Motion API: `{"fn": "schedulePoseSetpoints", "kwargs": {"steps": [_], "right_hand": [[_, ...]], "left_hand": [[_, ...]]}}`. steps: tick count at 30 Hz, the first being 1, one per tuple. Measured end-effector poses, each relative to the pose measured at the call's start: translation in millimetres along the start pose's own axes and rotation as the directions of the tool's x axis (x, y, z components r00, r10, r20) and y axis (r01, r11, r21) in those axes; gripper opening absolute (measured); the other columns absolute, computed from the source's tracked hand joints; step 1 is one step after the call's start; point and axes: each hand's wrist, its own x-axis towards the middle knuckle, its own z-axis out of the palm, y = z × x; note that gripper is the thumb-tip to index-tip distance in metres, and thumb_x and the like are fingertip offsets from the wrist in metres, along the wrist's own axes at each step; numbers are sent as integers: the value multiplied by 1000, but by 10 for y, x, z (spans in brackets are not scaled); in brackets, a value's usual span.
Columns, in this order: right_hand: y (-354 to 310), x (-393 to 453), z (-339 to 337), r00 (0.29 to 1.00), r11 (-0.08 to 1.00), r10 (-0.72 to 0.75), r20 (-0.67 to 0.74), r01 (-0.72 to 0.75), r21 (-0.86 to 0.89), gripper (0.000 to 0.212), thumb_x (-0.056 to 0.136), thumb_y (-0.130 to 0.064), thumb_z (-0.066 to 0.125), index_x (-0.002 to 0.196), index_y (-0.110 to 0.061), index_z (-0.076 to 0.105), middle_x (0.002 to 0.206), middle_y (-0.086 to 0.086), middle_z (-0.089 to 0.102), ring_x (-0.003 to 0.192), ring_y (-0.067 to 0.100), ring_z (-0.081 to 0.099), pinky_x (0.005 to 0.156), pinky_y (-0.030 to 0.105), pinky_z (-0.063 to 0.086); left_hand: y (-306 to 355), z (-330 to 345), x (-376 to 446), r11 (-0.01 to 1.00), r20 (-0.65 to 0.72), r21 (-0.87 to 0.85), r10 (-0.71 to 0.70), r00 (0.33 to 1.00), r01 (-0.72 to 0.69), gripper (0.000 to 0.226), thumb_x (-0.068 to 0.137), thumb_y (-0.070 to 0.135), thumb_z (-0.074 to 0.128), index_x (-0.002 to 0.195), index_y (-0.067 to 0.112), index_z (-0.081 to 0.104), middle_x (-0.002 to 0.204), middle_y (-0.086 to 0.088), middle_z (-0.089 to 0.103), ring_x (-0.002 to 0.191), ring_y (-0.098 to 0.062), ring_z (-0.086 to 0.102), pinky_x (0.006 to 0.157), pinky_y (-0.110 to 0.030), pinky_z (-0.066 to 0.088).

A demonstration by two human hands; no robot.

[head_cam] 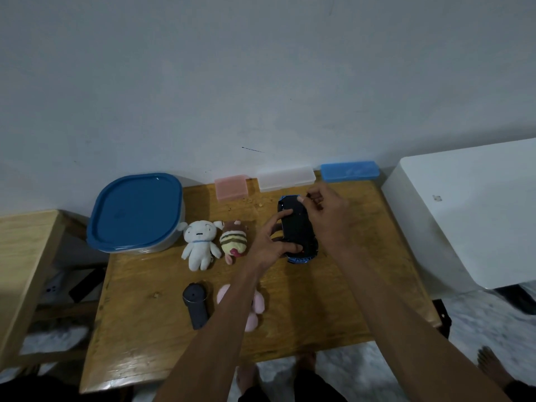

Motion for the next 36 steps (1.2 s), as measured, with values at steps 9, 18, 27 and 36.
{"fn": "schedulePoseSetpoints", "kwargs": {"steps": [9, 18, 27, 36], "right_hand": [[216, 13, -155, 966, 963, 240, -100, -225, 146, 17, 90, -22, 73, 103, -12, 67, 84, -15, 61, 79, -10, 58, 66, 6, 45], [336, 71, -274, 933, 924, 338, -123, -304, 230, 18, 90, -25, 73, 103, -14, 66, 85, -15, 62, 78, -5, 59, 66, 7, 46], [398, 91, -297, 916, 908, 374, -142, -331, 258, 18, 89, -24, 74, 102, -14, 66, 85, -13, 63, 76, -9, 59, 65, 7, 47], [432, 107, -305, 908, 906, 385, -167, -337, 254, 19, 88, -24, 76, 102, -15, 67, 85, -11, 65, 75, -7, 60, 65, 7, 46]], "left_hand": [[20, 85, 75, 999, 8, 17, -46, 999, 46, 52, 93, 6, 62, 131, 42, 59, 131, -5, 59, 118, -29, 61, 91, -50, 59], [-9, 139, 133, 993, -7, 118, -7, 1000, 8, 57, 90, 7, 68, 127, 50, 60, 133, -7, 56, 119, -29, 59, 94, -53, 56], [-70, 267, 125, 993, -90, 116, 35, 995, -25, 49, 90, 8, 58, 117, 48, 66, 125, -5, 66, 114, -29, 62, 94, -52, 56], [-97, 319, 135, 993, -44, 98, 69, 997, -65, 62, 93, 5, 57, 131, 54, 57, 155, 2, 39, 130, -25, 48, 95, -39, 55]]}}
